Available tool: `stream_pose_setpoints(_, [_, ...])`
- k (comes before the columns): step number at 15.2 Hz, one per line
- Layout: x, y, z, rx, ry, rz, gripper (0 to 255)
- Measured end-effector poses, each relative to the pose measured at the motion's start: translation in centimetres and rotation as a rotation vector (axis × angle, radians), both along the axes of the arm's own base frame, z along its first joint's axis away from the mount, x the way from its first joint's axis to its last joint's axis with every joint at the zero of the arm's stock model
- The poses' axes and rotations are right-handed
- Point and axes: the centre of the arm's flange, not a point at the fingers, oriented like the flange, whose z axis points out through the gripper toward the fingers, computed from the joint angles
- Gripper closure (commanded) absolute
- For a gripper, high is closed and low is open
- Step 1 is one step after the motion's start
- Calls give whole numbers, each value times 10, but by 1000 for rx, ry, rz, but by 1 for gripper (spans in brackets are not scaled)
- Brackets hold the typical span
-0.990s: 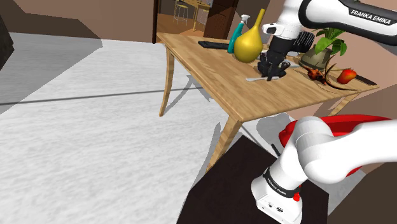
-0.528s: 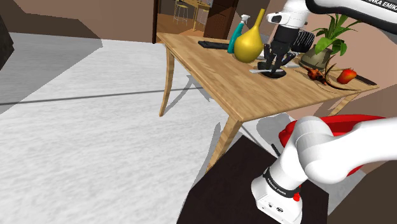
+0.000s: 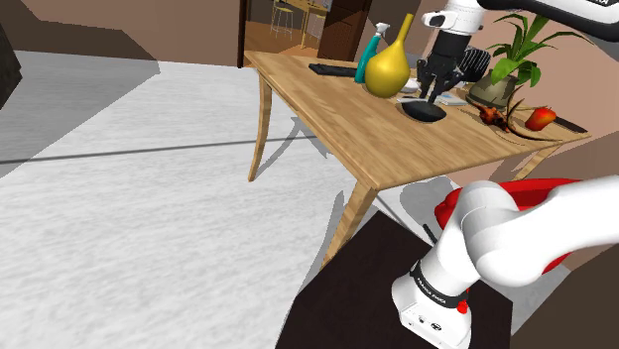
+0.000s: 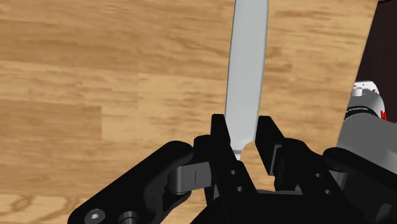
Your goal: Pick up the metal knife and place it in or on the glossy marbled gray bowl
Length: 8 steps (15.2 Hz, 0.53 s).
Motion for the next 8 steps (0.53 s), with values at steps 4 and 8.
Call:
stream_pose_setpoints(4, [9,-52,5,0,0,-1,255])
stream_pose_setpoints(8, [16,-104,3,1,0,-1,255])
